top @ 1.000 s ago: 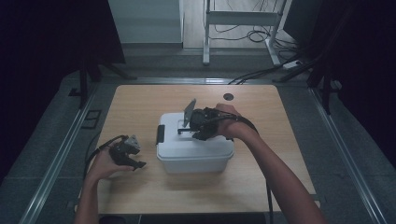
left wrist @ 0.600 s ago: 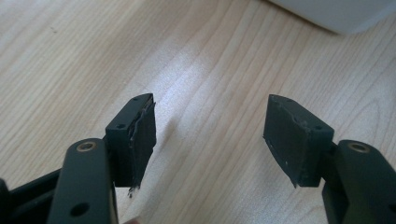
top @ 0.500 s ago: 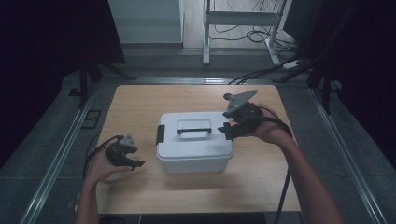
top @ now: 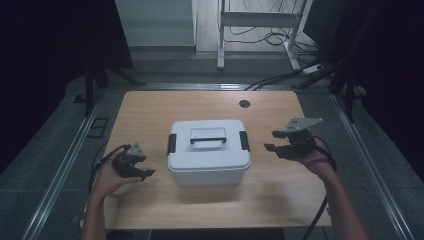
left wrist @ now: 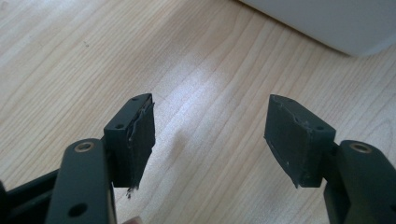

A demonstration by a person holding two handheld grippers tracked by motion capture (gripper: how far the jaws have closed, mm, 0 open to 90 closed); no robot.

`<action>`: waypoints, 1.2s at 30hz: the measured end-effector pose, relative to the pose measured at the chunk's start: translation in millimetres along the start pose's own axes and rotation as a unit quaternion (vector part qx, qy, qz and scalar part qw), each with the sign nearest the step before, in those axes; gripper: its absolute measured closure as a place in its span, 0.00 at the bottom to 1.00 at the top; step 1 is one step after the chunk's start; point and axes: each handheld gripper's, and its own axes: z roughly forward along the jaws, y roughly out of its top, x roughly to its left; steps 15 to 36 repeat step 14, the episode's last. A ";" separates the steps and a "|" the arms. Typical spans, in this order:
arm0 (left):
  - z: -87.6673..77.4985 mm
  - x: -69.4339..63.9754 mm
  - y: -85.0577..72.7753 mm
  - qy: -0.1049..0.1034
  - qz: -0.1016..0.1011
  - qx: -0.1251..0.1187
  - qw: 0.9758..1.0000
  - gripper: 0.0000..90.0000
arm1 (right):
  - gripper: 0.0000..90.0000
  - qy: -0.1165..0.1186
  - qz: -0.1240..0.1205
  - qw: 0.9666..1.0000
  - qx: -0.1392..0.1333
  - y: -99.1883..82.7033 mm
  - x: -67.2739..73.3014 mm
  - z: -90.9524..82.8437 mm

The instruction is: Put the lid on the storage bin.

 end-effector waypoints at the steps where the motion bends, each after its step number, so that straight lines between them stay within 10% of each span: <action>1: -0.3 -0.2 0.1 -0.001 0.000 -0.001 1.000 0.37 | 0.48 -0.002 0.006 1.000 -0.001 -4.8 -1.1 0.0; 36: -0.8 -1.0 1.2 0.005 -0.002 -0.011 1.000 0.37 | 0.46 -0.023 0.023 0.999 -0.010 -24.4 -3.1 0.7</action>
